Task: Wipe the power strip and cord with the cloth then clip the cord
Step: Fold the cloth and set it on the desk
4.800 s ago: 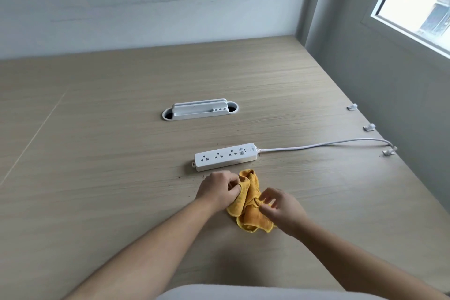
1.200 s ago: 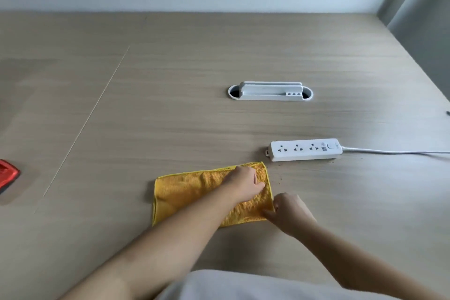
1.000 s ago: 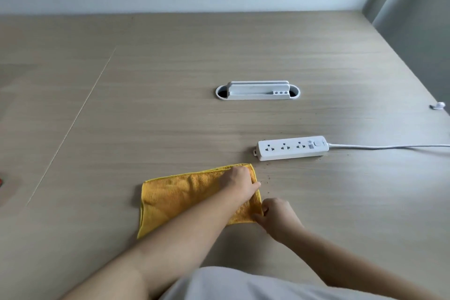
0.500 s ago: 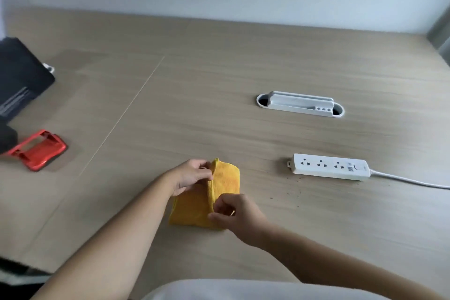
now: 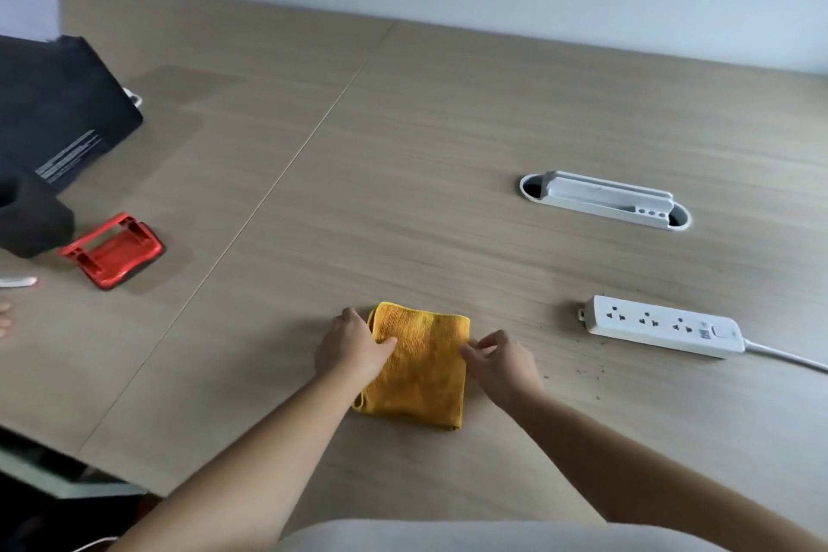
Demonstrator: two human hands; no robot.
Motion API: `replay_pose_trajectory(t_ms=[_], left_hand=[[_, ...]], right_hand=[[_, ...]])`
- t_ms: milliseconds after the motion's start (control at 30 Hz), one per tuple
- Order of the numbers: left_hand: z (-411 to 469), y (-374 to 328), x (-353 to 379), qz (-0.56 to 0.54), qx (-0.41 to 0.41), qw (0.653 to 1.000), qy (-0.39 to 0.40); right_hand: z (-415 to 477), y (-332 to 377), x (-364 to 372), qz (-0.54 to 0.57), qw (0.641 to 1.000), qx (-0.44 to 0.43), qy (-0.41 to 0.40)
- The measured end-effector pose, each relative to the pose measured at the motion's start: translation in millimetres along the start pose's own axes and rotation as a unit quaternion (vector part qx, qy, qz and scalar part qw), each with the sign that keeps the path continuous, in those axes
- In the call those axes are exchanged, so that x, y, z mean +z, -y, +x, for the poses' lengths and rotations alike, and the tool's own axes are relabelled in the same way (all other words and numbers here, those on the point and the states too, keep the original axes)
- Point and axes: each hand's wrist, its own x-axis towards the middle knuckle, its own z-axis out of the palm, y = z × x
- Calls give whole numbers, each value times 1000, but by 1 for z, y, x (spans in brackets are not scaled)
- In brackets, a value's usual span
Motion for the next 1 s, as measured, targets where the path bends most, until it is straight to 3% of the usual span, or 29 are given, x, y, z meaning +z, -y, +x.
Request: replay_pose_trajectory(t_ms=[167, 400, 533, 600, 667, 767, 933, 1000], left_hand=[[-2, -20, 10, 51, 50, 997, 5], [46, -60, -2, -96, 157, 981, 54], [69, -86, -4, -131, 178, 974, 41], [73, -87, -3, -59, 229, 972, -8], [74, -78, 1, 81, 330, 940, -27], [74, -62, 10, 196, 366, 908, 53], [72, -61, 6, 236, 340, 907, 76], [67, -74, 0, 230, 350, 905, 71]], right_hand=[[5, 1, 8, -22, 999, -18, 45], [40, 16, -38, 80, 994, -29, -64], [65, 24, -54, 49, 993, -30, -101], [69, 20, -55, -28, 991, -54, -123], [67, 10, -52, -185, 968, -121, -119], [62, -11, -46, -338, 920, -182, -77], [59, -27, -50, -346, 922, -166, -43], [54, -27, -64, -320, 928, -176, -73]])
